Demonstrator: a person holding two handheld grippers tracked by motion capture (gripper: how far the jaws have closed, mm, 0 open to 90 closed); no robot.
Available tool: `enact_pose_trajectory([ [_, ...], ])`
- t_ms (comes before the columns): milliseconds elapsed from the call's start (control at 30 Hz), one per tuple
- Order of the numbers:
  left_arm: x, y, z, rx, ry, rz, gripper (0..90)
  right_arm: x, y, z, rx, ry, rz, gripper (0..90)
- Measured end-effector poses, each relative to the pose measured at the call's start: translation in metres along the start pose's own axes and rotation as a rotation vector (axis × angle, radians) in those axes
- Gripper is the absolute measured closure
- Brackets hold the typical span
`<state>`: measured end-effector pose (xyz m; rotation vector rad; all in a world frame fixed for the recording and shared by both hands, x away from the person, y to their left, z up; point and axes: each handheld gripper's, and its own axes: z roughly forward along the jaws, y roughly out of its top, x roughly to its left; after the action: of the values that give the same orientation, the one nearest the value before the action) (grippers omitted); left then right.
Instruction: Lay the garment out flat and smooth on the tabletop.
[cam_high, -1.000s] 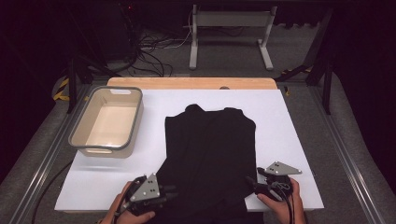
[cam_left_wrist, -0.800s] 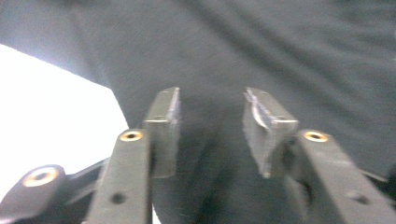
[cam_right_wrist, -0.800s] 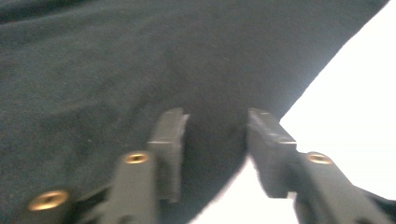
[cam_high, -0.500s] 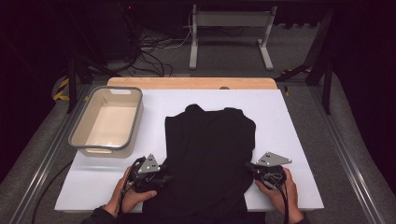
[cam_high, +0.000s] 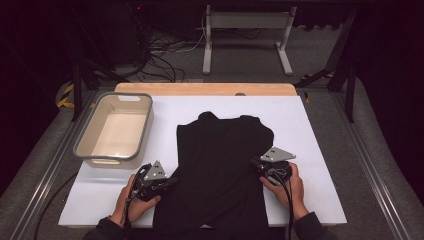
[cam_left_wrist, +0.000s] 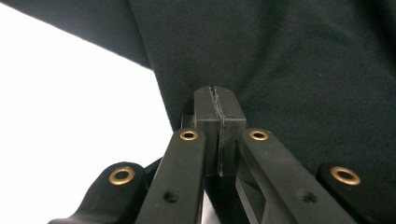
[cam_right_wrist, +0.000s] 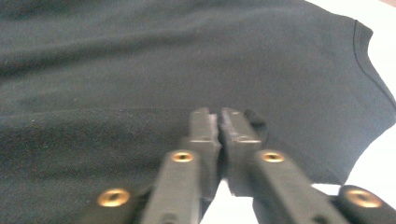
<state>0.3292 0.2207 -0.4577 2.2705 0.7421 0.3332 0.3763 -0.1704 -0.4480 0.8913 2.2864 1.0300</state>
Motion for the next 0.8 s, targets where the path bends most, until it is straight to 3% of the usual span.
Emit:
enact_pose_trajectory([
  [67,0.0,0.0,-0.004,0.002,0.035,0.007,90.0,0.004,-0.004,-0.01,0.006,0.009,0.013,56.1],
  [167,0.001,-0.001,-0.011,-0.019,0.071,0.006,90.0,0.011,-0.012,-0.028,-0.004,0.048,0.057,47.2],
  [267,0.004,-0.001,-0.013,-0.031,0.082,-0.001,90.0,0.021,-0.023,-0.044,-0.022,0.098,0.11,40.4],
  [467,0.002,0.001,-0.011,-0.026,0.096,0.009,90.0,0.048,-0.043,-0.055,0.045,0.187,0.088,38.6],
  [533,0.003,0.001,-0.01,-0.029,0.099,0.008,90.0,0.055,-0.046,-0.053,0.082,0.201,0.047,41.3],
  [567,0.004,0.002,-0.009,-0.032,0.104,0.005,90.0,0.06,-0.046,-0.053,0.082,0.174,0.011,45.7],
  [600,0.005,0.002,-0.009,-0.032,0.106,0.001,90.0,0.062,-0.045,-0.054,0.081,0.185,-0.002,56.9],
  [633,0.006,0.003,-0.008,-0.033,0.11,0.0,90.0,0.063,-0.045,-0.055,0.081,0.201,-0.011,61.7],
  [733,0.007,0.005,-0.006,-0.034,0.12,0.001,90.0,0.065,-0.045,-0.055,0.074,0.184,-0.034,87.8],
  [800,0.007,0.006,-0.005,-0.032,0.128,0.007,90.0,0.062,-0.045,-0.056,0.074,0.19,-0.018,88.7],
])
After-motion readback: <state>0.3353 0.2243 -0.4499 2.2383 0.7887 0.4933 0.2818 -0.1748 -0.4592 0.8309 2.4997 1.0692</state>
